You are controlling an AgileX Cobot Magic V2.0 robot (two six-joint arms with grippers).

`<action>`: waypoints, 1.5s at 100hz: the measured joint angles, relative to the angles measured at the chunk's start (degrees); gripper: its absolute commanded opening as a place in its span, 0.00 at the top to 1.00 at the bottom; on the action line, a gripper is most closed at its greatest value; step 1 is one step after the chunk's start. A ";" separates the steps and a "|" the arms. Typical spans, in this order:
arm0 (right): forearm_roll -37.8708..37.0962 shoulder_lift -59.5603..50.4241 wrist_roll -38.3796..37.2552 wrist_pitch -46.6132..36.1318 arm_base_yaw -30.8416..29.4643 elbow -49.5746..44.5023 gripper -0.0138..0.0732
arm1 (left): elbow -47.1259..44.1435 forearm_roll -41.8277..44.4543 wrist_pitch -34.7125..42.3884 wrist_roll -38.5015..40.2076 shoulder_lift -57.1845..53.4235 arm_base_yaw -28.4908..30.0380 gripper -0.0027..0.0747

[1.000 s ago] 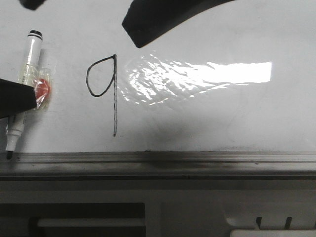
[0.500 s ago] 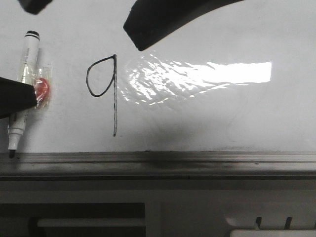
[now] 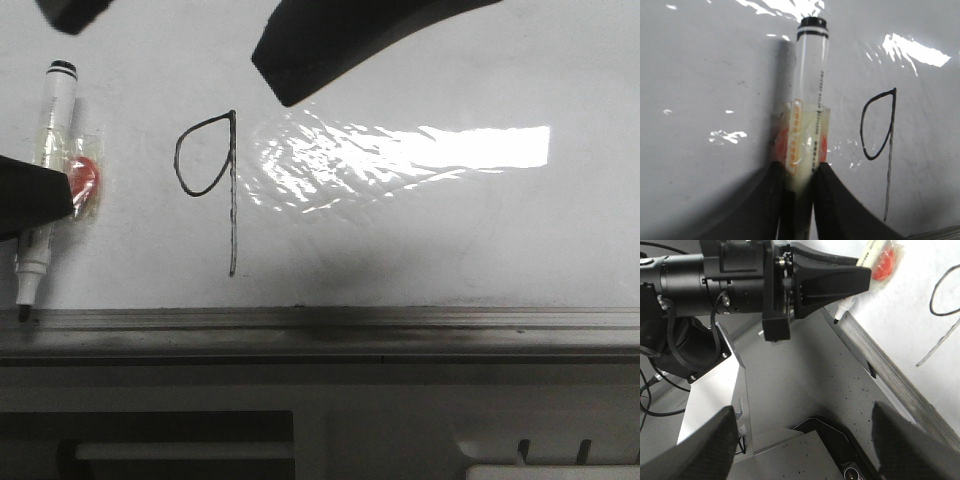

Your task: Write number 9 on whiteboard

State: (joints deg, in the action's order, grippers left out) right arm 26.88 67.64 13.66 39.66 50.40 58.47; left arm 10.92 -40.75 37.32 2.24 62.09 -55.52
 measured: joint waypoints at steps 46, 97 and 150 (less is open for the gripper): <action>0.00 0.00 0.00 0.25 0.00 0.00 0.28 | 0.00 2.91 1.30 0.30 0.23 0.00 0.59; 0.00 0.00 -0.12 1.48 0.00 0.00 0.42 | 0.00 10.55 6.54 0.39 -0.91 0.00 0.39; -1.50 -10.82 -0.34 -14.75 2.56 -13.50 0.90 | 0.00 20.61 -1.46 -3.73 -27.13 0.00 0.99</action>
State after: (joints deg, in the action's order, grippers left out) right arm 25.38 56.82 13.32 24.91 52.96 44.98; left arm 10.92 -20.14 35.86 -1.49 34.96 -55.52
